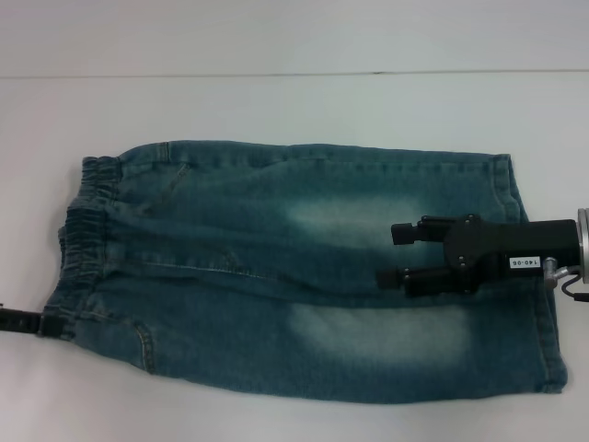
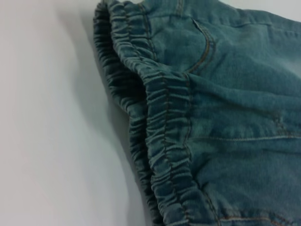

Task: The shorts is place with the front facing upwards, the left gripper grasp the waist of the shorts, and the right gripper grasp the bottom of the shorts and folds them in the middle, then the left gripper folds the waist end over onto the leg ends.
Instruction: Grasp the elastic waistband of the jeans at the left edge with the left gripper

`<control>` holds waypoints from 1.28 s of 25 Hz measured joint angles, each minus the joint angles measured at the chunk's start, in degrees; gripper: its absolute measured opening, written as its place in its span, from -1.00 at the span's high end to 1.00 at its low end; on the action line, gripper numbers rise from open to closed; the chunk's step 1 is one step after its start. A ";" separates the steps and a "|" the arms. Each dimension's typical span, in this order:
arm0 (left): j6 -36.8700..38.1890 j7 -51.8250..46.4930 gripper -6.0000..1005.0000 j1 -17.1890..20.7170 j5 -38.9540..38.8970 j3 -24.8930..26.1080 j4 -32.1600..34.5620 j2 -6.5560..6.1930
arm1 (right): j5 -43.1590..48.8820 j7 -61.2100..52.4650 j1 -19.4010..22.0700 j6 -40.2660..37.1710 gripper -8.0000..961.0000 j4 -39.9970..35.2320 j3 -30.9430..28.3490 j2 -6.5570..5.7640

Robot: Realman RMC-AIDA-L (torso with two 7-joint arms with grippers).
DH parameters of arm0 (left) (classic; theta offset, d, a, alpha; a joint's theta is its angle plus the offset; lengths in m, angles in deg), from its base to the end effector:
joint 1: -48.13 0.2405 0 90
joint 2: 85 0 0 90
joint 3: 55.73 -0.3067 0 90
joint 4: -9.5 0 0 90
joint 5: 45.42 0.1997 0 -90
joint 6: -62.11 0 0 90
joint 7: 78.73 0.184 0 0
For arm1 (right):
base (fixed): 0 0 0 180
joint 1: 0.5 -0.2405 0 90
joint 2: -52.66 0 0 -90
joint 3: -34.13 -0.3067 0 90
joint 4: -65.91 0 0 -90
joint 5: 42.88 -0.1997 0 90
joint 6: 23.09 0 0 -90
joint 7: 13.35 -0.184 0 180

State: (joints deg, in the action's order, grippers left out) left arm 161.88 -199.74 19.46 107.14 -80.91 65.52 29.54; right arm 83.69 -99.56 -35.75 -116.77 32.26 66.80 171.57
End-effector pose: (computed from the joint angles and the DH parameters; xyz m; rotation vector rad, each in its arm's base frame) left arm -0.3835 0.3200 0.0272 -2.3503 -1.6005 -0.0155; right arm 0.2716 0.3526 -0.0728 -2.8508 0.8351 0.6528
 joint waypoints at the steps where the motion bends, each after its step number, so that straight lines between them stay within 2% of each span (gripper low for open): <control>1: 0.03 -0.76 -0.81 -0.19 0.08 -0.13 -0.02 -0.06 | 0.00 0.00 -0.03 -0.05 -0.96 -0.02 0.00 0.00; 7: -0.12 -7.02 -0.81 -1.43 1.31 -2.44 -0.18 -0.54 | 0.00 0.38 -0.26 0.19 -0.96 -0.09 0.05 0.00; 14: -0.20 -13.10 -0.81 -3.27 2.23 -2.75 -1.66 -1.33 | 0.00 0.78 -0.83 0.33 -0.96 0.05 0.18 -0.11; 32: -1.22 -14.42 -0.81 -4.23 4.42 -2.77 -4.17 -1.32 | 0.00 1.48 -1.74 0.87 -0.96 0.26 0.56 0.00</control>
State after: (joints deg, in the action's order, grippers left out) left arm 160.66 -214.16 15.23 111.56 -83.68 61.35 28.22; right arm 83.69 -98.08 -37.49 -115.90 32.52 67.36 171.57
